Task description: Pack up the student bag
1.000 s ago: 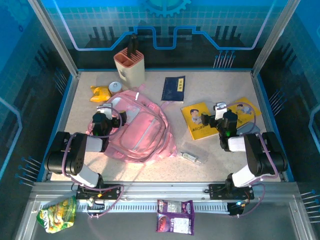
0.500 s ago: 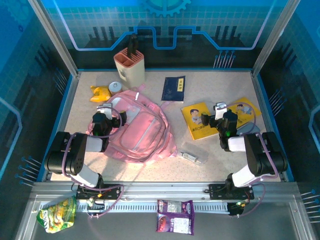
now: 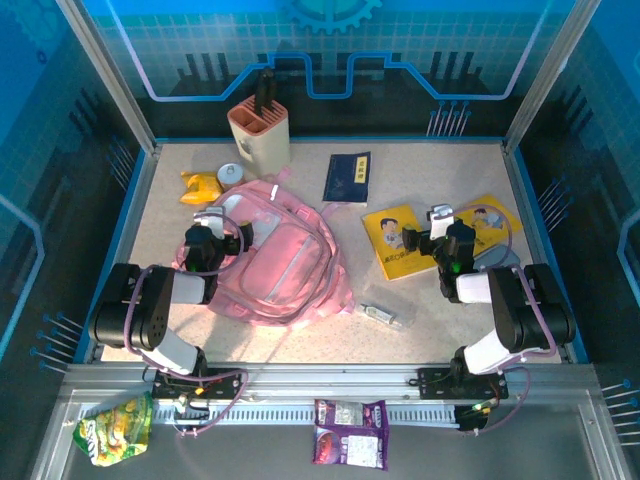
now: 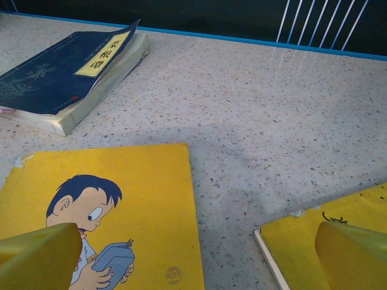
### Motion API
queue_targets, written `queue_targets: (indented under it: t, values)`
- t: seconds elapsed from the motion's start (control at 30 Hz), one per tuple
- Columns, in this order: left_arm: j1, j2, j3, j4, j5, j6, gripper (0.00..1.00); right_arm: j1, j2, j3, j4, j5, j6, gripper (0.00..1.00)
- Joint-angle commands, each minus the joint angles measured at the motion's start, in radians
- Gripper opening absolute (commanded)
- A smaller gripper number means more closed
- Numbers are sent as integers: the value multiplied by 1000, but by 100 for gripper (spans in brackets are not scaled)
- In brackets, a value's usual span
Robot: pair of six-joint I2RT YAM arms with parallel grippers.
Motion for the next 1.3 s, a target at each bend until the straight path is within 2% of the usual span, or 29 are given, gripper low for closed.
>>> queue_targets:
  t: [0.0, 0.17, 0.33, 0.47, 0.6, 0.7, 0.73, 0.83, 0.87, 0.93, 1.03, 1.1, 1.27]
  values:
    - [11, -4, 17, 2, 24, 27, 99, -9, 2, 15, 16, -16, -4, 100]
    - [11, -6, 13, 7, 17, 26, 99, -2, -6, -2, 43, -5, -7, 100]
    - [11, -49, 6, -16, 3, 19, 99, -2, -96, 9, -48, -5, -11, 100]
    - [11, -152, -5, -83, -14, 15, 99, 1, -204, 24, -167, -1, -10, 100]
    - [11, -283, 21, -228, -12, -2, 99, -4, -319, 90, -394, 80, 122, 100]
    - [11, -393, 47, -355, -17, -89, 99, -17, -365, 106, -458, 203, 312, 100]
    - [11, -421, 59, -396, -25, -126, 99, -28, -382, 105, -476, 207, 359, 100]
    - [11, -509, 101, -524, -20, -233, 99, -76, -460, 86, -507, 72, 378, 100]
    - [12, -535, 114, -563, -24, -297, 99, -84, -487, 72, -513, 61, 394, 100]
    - [12, -582, 132, -643, -36, -359, 99, -103, -531, 24, -497, 136, 515, 100]
    - [14, -649, 107, -670, -69, -462, 99, -170, -563, 45, -618, 67, 614, 100]
    - [14, -686, 125, -751, -41, -519, 99, -162, -548, 112, -746, 27, 608, 100]
    - [12, -776, 192, -1024, 52, -655, 99, -86, -515, 162, -856, -92, 658, 100]
